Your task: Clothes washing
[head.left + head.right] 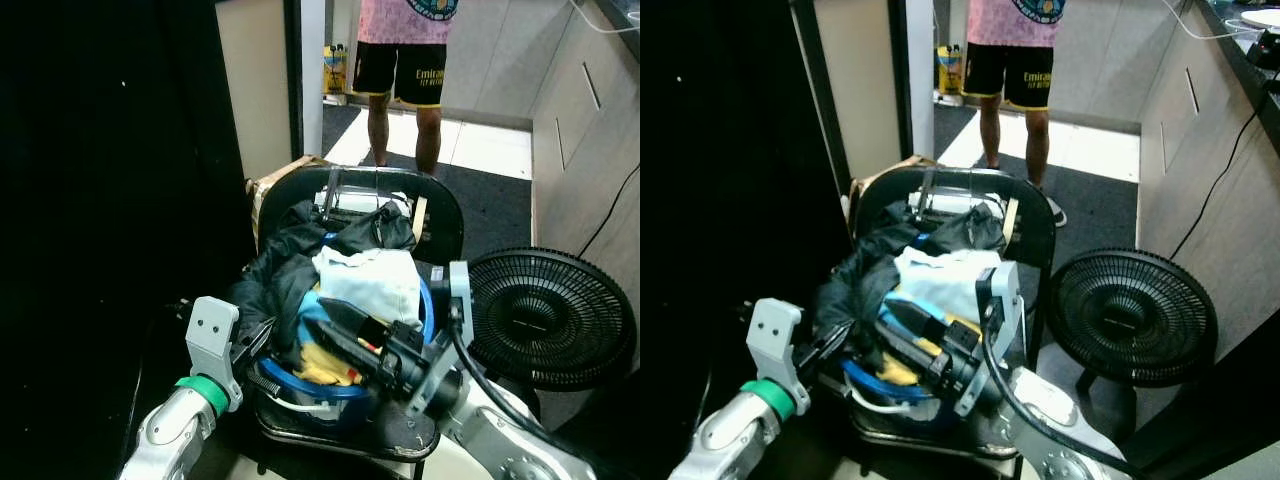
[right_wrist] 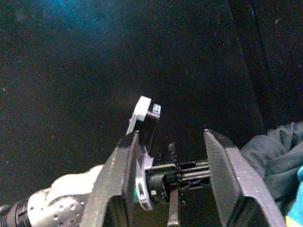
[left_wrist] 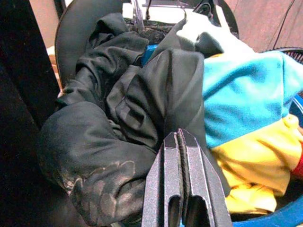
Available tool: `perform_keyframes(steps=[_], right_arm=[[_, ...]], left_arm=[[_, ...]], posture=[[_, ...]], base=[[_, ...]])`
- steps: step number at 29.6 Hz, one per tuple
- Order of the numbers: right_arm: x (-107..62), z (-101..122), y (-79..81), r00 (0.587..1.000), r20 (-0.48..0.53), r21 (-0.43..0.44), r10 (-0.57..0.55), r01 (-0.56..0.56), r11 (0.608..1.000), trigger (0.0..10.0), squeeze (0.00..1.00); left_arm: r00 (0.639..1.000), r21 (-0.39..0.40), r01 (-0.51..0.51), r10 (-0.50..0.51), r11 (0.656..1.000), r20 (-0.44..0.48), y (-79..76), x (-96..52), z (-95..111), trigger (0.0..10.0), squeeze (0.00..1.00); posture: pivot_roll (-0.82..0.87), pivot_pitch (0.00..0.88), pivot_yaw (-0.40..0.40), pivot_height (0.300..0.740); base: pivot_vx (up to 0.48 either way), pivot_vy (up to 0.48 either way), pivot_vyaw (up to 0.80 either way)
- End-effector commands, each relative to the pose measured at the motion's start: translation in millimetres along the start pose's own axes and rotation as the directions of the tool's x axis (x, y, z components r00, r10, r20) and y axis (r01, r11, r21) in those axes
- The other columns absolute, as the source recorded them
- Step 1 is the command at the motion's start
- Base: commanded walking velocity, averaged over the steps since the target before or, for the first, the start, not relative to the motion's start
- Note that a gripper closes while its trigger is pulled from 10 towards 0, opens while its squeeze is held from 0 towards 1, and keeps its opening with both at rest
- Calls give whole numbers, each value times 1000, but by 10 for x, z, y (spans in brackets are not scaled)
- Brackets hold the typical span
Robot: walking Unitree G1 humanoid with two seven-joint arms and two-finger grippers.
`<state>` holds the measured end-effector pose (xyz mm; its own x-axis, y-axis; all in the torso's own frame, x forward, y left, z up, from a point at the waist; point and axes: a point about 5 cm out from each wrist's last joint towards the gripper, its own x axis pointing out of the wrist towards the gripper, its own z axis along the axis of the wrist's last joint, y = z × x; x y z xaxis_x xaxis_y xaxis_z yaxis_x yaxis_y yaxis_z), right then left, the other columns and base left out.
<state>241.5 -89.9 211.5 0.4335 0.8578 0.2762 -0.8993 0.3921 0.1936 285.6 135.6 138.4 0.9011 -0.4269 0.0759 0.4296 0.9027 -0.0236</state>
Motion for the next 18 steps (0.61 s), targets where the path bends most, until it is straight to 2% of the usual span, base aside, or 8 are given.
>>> perform_keyframes(steps=[1,3,4,5,8,10,11,18], right_arm=[[-1,0,49,1000,-4,-16,16,-17,1000,10000,1000],[-3,1,44,1000,-5,-22,11,-11,1000,10000,1000],[-4,3,43,1000,-6,-24,8,-8,1000,10000,20],[10,35,-50,997,18,-49,-74,75,996,10000,0],[23,45,-198,979,22,-79,-201,202,976,10000,0],[17,-6,-361,943,-27,-133,-333,326,936,10000,165],[-9,-124,-514,892,-109,-181,-438,415,891,10000,1000],[-3,-392,-989,685,-175,-211,-707,675,707,10000,1000]], left_arm=[[1000,0,8,-8,1000,-17,-15,-33,-59,10000,0],[1000,0,8,-8,1000,-17,-15,-34,-59,10000,0],[1000,0,9,-9,1000,-17,-15,-34,-59,10000,0],[1000,1,11,-11,1000,-18,-16,-38,-64,10000,0],[1000,2,13,-13,1000,-20,-15,-42,-69,10000,0],[1000,2,15,-15,1000,-21,-15,-45,-73,10000,0],[1000,2,18,-18,1000,-23,-18,-43,-77,10000,0],[999,-2,25,-25,1000,-23,-36,-30,-73,10000,0]], posture=[[-10,82,109,740],[-10,82,109,740],[-10,82,109,740],[-12,78,111,740],[-12,78,111,740],[-14,78,112,740],[-14,78,112,740],[-4,93,113,740]], base=[[0,0,0],[0,0,0],[0,0,0],[0,0,0],[0,0,0],[0,0,0],[0,0,0],[0,0,0]])
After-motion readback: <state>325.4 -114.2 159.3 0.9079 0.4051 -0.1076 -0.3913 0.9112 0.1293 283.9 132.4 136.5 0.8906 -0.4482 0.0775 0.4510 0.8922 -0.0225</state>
